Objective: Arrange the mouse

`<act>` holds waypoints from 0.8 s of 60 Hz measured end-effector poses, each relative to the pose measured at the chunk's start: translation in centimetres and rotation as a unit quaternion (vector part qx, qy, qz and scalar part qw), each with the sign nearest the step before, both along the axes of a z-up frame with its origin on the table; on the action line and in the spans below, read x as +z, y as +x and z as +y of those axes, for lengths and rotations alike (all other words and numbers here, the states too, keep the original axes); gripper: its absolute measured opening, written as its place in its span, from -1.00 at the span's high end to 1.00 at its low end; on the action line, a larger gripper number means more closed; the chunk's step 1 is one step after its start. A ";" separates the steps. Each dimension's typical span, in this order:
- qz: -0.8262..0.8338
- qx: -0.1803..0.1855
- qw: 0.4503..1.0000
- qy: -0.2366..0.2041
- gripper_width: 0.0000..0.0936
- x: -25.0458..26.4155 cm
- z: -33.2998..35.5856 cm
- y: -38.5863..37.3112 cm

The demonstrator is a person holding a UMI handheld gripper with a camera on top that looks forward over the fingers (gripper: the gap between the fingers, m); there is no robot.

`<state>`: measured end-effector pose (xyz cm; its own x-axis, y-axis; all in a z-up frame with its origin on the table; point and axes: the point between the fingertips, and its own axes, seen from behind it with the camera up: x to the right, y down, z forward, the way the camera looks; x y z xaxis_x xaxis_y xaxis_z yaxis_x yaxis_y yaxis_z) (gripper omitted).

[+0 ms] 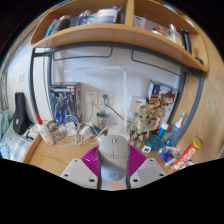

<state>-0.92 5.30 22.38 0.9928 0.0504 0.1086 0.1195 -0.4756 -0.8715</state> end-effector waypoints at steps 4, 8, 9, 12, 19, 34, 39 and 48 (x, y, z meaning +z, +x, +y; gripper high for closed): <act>-0.003 -0.008 1.000 -0.024 0.31 -2.7 -0.8 2.5; -0.003 -0.011 0.999 -0.053 0.31 -6.3 -1.8 4.2; 0.000 -0.012 0.998 -0.062 0.31 -7.2 -2.1 4.5; 0.009 -0.014 0.996 -0.085 0.31 -9.7 -2.9 5.1; 0.020 -0.020 0.991 -0.131 0.30 -15.5 -4.6 5.8; 0.047 -0.014 0.980 -0.192 0.25 -23.3 -6.8 4.9; 0.048 -0.017 0.981 -0.188 0.23 -23.8 -6.8 5.0; 0.047 -0.015 0.981 -0.187 0.01 -23.9 -6.8 4.9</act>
